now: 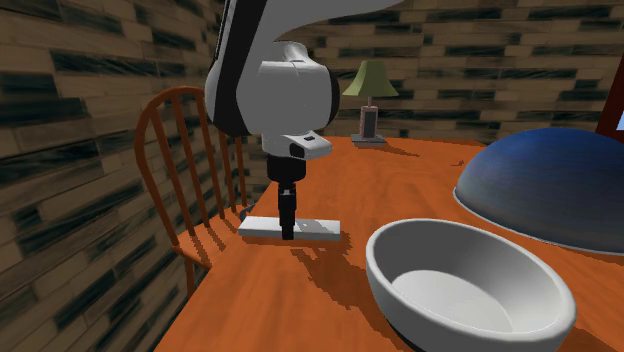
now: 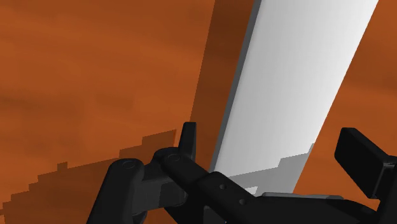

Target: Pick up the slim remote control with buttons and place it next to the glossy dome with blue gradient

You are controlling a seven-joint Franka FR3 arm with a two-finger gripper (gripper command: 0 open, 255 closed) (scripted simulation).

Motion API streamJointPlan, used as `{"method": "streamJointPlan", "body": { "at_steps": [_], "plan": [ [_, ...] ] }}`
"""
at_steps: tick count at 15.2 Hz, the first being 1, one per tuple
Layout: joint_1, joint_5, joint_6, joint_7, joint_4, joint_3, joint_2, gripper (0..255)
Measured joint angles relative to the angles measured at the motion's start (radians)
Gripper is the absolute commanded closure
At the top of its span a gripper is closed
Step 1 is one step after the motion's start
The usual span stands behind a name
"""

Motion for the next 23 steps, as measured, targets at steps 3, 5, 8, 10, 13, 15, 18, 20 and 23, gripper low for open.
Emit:
{"method": "streamJointPlan", "body": {
  "at_steps": [3, 5, 8, 10, 13, 15, 18, 20, 23],
  "plan": [
    [0.000, 0.000, 0.000, 0.000, 0.000, 0.000, 0.000, 255],
    [0.000, 0.000, 0.000, 0.000, 0.000, 0.000, 0.000, 255],
    [0.000, 0.000, 0.000, 0.001, 0.000, 0.000, 0.000, 255],
    [0.000, 0.000, 0.000, 0.001, 0.001, 0.000, 0.000, 255],
    [0.000, 0.000, 0.000, 0.001, 0.001, 0.000, 0.000, 255],
    [-0.003, 0.007, -0.011, -0.004, 0.004, 0.004, -0.010, 255],
    [-0.008, 0.022, -0.041, -0.013, 0.019, 0.013, -0.027, 255],
    [-0.014, 0.034, -0.059, -0.020, 0.024, 0.019, -0.042, 255],
    [-0.019, 0.048, -0.091, -0.030, 0.043, 0.027, -0.060, 255]
  ]
}}
